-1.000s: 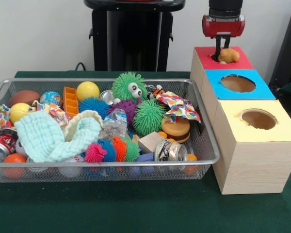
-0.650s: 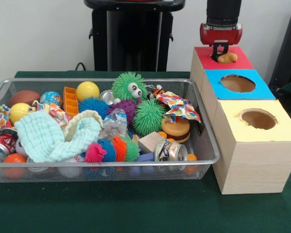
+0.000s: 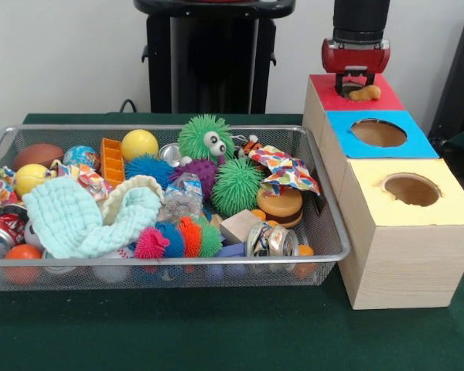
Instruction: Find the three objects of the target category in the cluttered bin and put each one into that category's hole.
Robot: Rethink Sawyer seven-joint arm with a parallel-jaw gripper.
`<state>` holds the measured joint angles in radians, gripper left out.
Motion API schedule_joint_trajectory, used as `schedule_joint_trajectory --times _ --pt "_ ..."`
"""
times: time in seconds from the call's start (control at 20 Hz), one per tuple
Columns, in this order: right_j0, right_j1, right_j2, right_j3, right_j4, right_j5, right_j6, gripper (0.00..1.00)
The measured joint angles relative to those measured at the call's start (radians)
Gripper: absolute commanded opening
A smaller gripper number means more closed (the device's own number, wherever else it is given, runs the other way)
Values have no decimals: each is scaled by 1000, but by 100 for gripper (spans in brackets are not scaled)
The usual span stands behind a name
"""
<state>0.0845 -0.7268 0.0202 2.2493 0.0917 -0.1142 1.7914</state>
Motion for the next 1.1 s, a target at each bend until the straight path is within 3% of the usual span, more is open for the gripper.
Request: schedule_joint_trajectory --times 0.35,0.55,0.85,1.1 --pt "-7 -39 3 6 -1 57 0 100" --pt "-35 -140 14 11 -1 211 0 100" --pt "-74 -242 13 12 -2 354 0 100" --pt "-96 -282 13 12 -3 375 0 100"
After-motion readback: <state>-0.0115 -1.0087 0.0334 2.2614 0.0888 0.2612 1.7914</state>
